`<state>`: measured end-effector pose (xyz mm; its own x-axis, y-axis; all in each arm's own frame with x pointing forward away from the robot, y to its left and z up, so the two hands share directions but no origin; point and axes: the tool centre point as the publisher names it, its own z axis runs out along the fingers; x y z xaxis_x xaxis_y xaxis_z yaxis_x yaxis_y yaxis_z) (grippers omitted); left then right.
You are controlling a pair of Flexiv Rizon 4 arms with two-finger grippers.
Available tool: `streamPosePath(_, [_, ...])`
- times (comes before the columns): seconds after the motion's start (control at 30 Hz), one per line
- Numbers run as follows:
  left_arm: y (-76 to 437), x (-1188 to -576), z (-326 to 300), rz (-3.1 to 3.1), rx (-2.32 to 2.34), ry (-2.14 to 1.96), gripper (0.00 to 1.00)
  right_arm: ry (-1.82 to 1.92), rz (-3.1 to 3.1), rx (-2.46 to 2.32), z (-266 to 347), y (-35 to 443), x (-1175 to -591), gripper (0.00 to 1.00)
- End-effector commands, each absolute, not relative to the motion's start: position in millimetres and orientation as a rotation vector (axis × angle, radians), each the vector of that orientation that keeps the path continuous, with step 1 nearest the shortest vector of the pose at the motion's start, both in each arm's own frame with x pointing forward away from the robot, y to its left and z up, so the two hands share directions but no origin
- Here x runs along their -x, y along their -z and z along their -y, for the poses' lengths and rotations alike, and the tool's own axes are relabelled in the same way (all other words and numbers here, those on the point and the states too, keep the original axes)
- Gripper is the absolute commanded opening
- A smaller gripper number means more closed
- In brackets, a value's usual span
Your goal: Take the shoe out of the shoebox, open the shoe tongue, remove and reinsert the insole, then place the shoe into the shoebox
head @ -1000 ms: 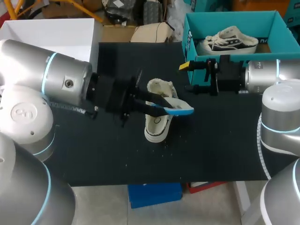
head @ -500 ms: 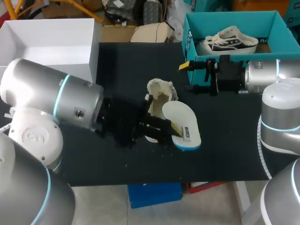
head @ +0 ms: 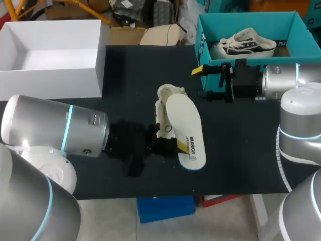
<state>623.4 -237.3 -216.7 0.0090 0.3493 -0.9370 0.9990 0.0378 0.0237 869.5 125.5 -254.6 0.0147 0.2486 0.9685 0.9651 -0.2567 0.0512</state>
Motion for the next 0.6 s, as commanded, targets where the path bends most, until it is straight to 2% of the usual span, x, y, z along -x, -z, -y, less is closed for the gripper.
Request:
streamPosePath(0.03, [219.1, -614.6, 233.4, -1.469, -1.410, 0.953, 0.00, 1.291, 1.270, 1.590, -127.2, 255.5, -869.3, 1.00])
streamPosePath(0.2, [219.1, -614.6, 233.4, -1.469, -1.410, 0.953, 0.00, 1.291, 1.270, 1.590, -127.2, 255.5, -869.3, 1.00])
streamPosePath(0.4, [256.0, -619.7, 233.9, -1.406, -1.451, 0.886, 0.00, 1.291, 1.270, 1.590, -127.2, 255.5, -869.3, 1.00])
streamPosePath(0.6, [270.0, -634.1, 212.7, -1.299, -1.443, 0.850, 0.00, 1.291, 1.270, 1.590, -127.2, 255.5, -869.3, 1.00])
